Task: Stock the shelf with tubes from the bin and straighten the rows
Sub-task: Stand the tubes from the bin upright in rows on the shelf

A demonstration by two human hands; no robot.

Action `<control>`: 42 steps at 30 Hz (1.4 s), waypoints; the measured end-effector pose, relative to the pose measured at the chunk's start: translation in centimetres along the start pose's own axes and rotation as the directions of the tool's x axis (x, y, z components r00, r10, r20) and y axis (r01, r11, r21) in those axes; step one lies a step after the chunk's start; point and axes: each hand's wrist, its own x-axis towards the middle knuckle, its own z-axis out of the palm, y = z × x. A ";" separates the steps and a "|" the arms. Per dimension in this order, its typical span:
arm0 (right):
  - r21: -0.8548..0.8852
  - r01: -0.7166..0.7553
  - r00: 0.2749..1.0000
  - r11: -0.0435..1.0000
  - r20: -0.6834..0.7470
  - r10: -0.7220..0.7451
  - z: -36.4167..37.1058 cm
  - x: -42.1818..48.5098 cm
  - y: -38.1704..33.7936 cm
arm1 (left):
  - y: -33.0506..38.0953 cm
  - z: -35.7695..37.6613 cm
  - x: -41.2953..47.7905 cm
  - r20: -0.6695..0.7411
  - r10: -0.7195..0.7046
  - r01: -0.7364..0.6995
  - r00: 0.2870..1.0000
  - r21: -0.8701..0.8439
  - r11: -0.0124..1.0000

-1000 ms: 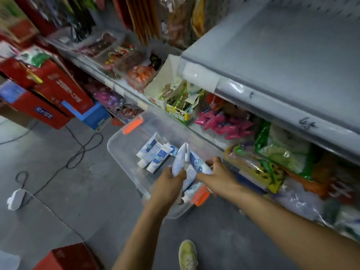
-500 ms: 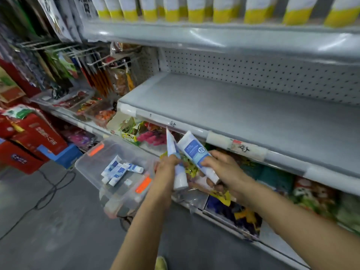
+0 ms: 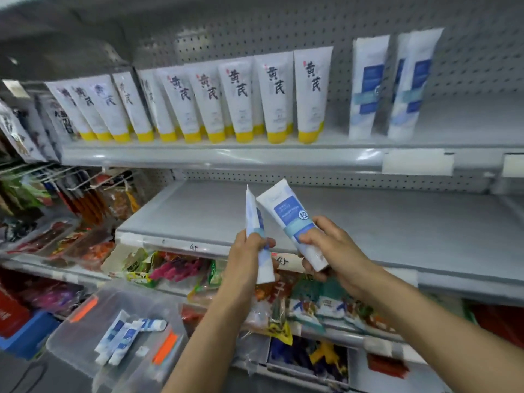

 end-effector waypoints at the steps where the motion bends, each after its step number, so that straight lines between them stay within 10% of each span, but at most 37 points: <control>1: 0.020 0.013 1.000 1.000 0.010 -0.013 -0.3 -0.3 -0.4 | 0.5 0.5 -0.1 0.026 0.015 -0.015 1.000 -0.009 1.000; 19: 0.105 0.262 0.953 0.959 -0.187 -0.239 -7.3 -5.0 -5.4 | 6.5 9.1 -1.0 0.278 0.263 -0.264 0.924 -0.034 0.964; 29: -0.024 0.416 0.843 0.909 -0.366 -0.395 -15.3 -4.9 -10.5 | 9.3 15.8 -1.0 0.292 0.377 -0.388 0.879 -0.023 0.921; 42: -0.425 0.268 0.787 0.864 -0.421 -0.451 -23.0 2.5 -15.1 | 11.0 20.2 -0.1 0.174 0.463 -0.466 0.869 -0.024 0.884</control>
